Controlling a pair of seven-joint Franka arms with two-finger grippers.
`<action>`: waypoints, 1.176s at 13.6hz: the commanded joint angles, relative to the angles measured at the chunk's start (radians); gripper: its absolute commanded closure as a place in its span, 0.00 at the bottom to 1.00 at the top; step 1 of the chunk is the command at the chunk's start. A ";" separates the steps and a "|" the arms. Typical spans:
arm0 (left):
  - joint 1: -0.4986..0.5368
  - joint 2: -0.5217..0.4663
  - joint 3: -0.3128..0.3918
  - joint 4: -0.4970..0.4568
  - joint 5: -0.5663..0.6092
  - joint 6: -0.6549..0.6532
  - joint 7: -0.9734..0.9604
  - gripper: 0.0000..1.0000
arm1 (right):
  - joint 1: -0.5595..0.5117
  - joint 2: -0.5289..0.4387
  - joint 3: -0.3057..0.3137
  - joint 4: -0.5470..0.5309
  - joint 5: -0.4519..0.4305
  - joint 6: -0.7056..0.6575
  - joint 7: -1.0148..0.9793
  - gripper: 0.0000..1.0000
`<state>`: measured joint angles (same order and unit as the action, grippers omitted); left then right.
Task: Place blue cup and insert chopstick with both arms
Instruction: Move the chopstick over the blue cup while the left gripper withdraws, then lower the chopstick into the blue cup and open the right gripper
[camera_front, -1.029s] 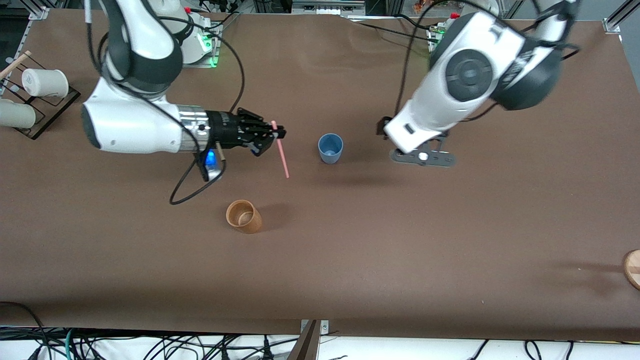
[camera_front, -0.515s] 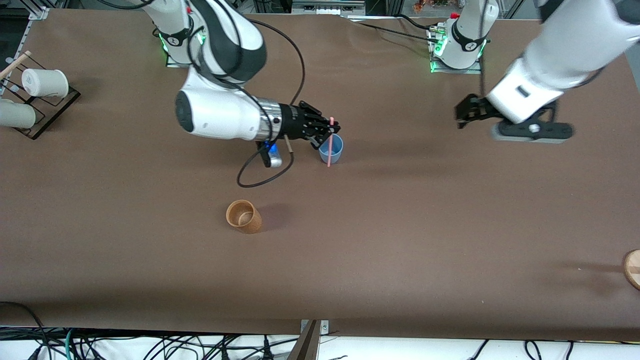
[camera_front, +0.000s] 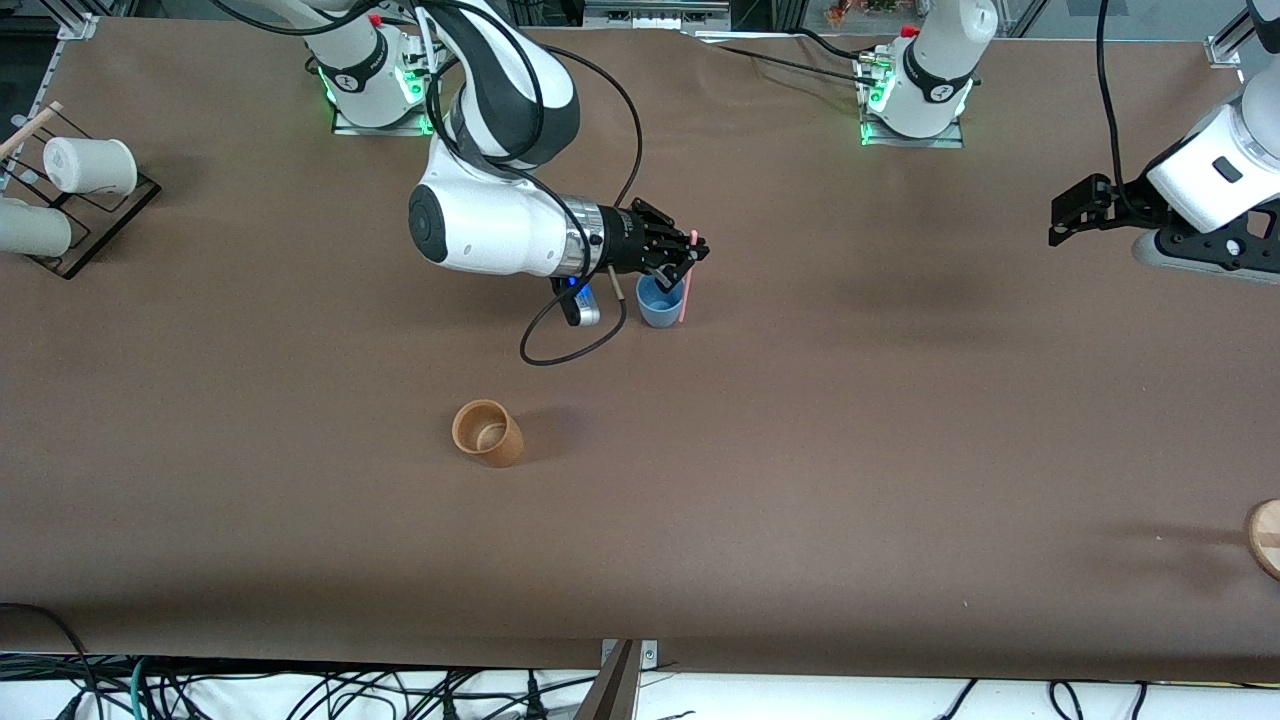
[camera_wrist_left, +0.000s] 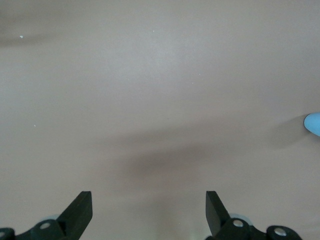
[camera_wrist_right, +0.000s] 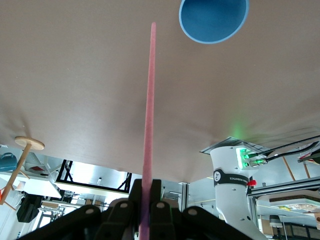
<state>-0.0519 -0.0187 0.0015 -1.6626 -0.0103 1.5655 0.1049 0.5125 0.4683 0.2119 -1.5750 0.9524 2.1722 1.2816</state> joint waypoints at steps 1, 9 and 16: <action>-0.002 -0.021 -0.027 -0.005 0.013 0.002 0.016 0.00 | -0.009 -0.049 0.009 -0.062 0.020 0.006 0.005 0.97; 0.001 -0.026 -0.040 0.004 0.004 -0.042 0.013 0.00 | -0.020 -0.135 0.017 -0.186 0.020 0.001 -0.018 0.97; 0.001 -0.026 -0.038 0.006 0.004 -0.048 0.013 0.00 | -0.020 -0.106 0.040 -0.221 0.029 0.000 -0.019 0.97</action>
<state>-0.0540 -0.0329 -0.0367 -1.6624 -0.0104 1.5329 0.1048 0.5057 0.3760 0.2321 -1.7696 0.9544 2.1709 1.2802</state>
